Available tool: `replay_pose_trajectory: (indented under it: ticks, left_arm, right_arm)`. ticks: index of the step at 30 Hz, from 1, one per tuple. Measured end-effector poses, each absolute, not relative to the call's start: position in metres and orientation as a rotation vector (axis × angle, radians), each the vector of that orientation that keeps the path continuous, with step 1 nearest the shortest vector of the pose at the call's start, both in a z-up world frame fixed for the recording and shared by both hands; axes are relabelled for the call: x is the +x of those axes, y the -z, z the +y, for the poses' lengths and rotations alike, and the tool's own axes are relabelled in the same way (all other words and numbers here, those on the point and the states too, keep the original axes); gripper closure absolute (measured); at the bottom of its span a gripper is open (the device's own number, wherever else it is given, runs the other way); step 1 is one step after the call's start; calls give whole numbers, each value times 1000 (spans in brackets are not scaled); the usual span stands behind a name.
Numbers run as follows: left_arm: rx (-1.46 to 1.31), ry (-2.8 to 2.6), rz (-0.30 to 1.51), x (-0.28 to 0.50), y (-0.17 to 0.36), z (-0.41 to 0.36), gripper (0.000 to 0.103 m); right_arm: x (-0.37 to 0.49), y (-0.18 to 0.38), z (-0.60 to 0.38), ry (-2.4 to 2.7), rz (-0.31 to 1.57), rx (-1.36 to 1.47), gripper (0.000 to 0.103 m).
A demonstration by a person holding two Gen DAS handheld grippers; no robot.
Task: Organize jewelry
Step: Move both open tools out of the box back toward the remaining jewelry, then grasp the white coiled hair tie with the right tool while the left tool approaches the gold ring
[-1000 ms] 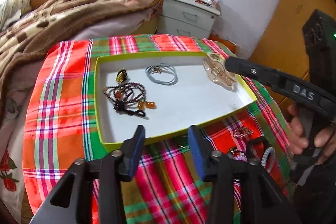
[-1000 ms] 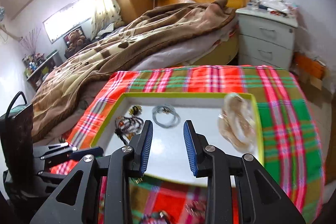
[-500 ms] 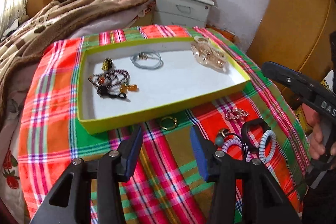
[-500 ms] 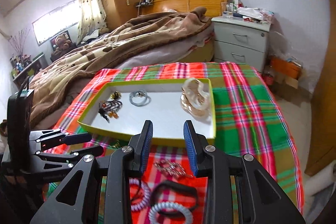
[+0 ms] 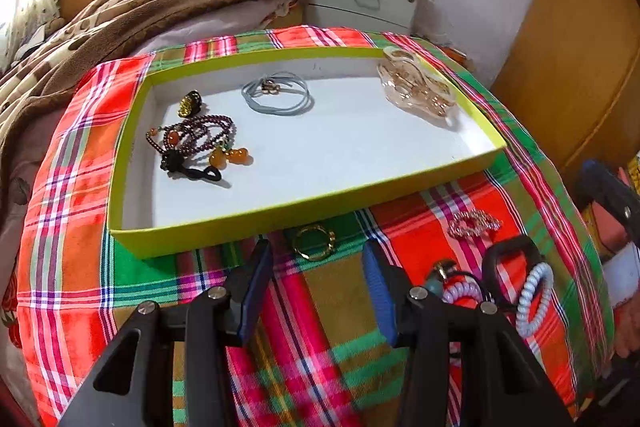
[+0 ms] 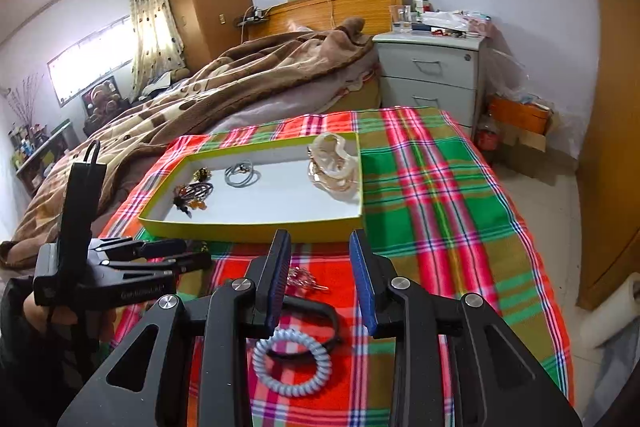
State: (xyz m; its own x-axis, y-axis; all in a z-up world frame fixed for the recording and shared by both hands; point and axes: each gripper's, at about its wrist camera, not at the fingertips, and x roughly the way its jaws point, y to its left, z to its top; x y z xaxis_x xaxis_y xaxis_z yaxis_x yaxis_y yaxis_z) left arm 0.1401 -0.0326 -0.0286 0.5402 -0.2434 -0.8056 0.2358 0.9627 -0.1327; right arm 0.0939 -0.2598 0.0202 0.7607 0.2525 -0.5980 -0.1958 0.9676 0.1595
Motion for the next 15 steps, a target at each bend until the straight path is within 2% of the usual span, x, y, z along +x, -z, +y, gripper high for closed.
replay_pose_trajectory:
  ticks: [8,10,12,15]
  left_arm:
    - [27,216,949,141,30,-41,55]
    - [43,200,947,140,30,-43,59]
    - [58,190,944,139,29,-44,71]
    - [61,187,942,139,29,-42,80]
  right_arm:
    - [88,-17,-266,-254,656,101,71]
    - [88,-16,-267,-252,659,101,71]
    - [88,-15,-269,-243,662,98,71]
    - [87,-12,-272,-239,670,104,71]
